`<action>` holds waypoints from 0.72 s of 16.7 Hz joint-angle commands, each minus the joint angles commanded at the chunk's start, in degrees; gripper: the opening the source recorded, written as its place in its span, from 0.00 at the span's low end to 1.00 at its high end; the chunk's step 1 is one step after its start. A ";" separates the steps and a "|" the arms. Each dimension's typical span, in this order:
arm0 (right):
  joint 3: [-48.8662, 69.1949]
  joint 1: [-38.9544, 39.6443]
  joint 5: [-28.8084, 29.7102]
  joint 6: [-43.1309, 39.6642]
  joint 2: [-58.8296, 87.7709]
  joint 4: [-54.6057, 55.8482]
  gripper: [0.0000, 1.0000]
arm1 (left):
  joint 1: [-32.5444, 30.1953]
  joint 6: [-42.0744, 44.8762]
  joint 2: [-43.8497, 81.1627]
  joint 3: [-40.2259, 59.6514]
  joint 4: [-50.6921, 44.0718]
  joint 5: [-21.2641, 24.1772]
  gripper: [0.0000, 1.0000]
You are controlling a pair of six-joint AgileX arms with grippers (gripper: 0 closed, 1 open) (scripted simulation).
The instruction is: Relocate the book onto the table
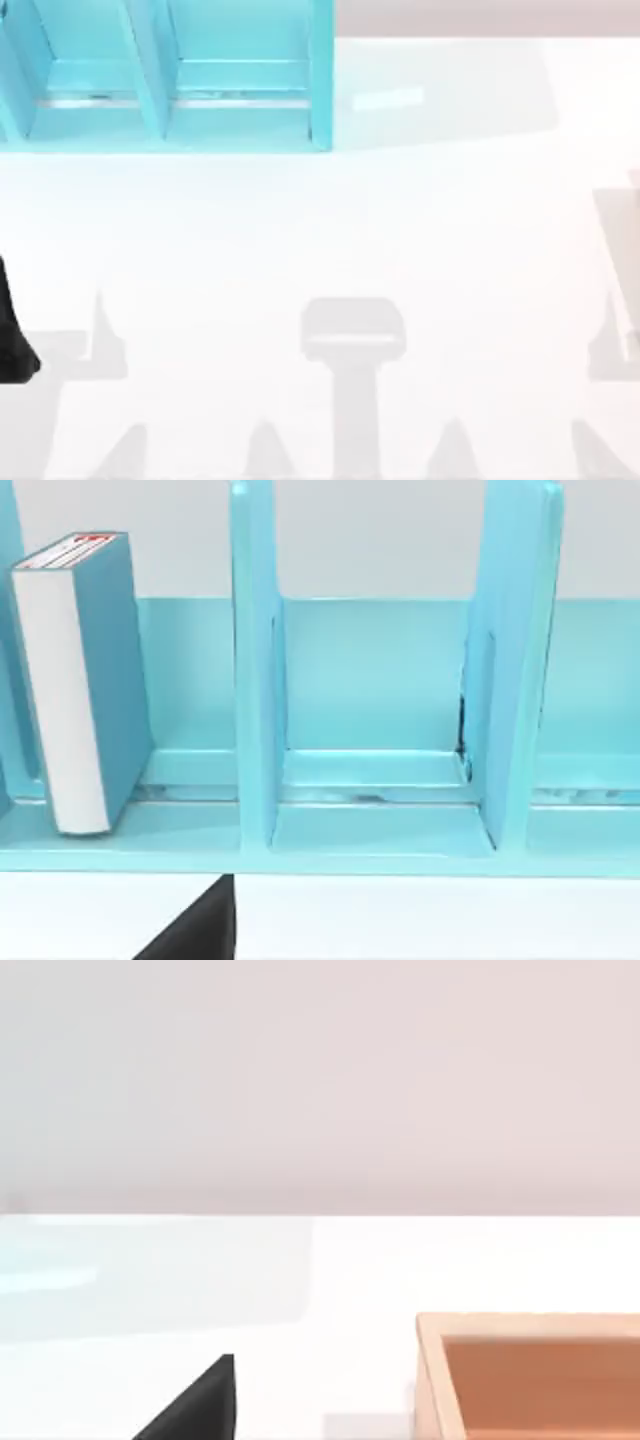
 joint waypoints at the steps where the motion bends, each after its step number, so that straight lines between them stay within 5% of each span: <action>1: 0.00 0.00 0.00 0.00 0.00 0.00 1.00 | 0.00 0.00 0.00 0.00 0.00 0.00 1.00; 6: 0.00 0.00 0.00 0.00 0.00 0.00 1.00 | 2.06 0.36 5.94 3.84 4.52 1.93 1.00; 12: 0.00 0.00 0.00 0.00 0.00 0.00 1.00 | 9.05 1.30 32.54 16.51 19.74 9.76 1.00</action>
